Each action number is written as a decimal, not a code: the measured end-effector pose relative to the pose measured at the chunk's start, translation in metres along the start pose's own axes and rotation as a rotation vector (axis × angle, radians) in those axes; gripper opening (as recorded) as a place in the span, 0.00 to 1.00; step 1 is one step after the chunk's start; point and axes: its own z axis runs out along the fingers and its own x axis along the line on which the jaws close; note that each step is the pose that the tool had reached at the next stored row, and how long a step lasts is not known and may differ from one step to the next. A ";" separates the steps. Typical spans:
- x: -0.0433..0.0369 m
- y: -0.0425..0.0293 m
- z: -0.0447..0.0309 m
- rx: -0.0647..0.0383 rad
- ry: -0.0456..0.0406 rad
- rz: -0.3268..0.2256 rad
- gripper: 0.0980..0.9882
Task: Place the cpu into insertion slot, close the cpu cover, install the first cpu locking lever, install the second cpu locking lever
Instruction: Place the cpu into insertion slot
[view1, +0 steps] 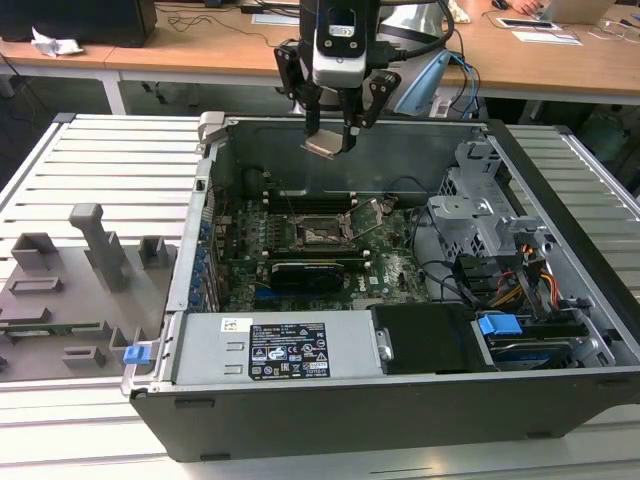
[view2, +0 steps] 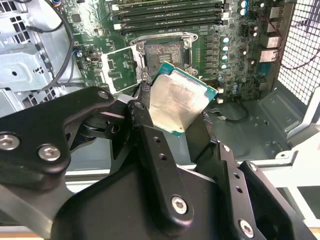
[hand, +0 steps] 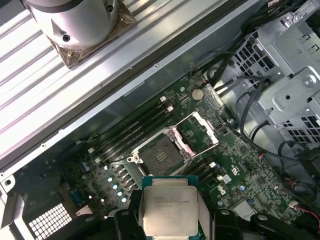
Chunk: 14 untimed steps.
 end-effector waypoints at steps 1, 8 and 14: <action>0.0000 0.0000 0.0000 0.000 -0.0009 0.010 0.48; 0.0000 0.0000 0.0000 -0.001 -0.0054 0.060 0.48; 0.0000 0.0000 0.0000 -0.002 -0.0087 0.097 0.48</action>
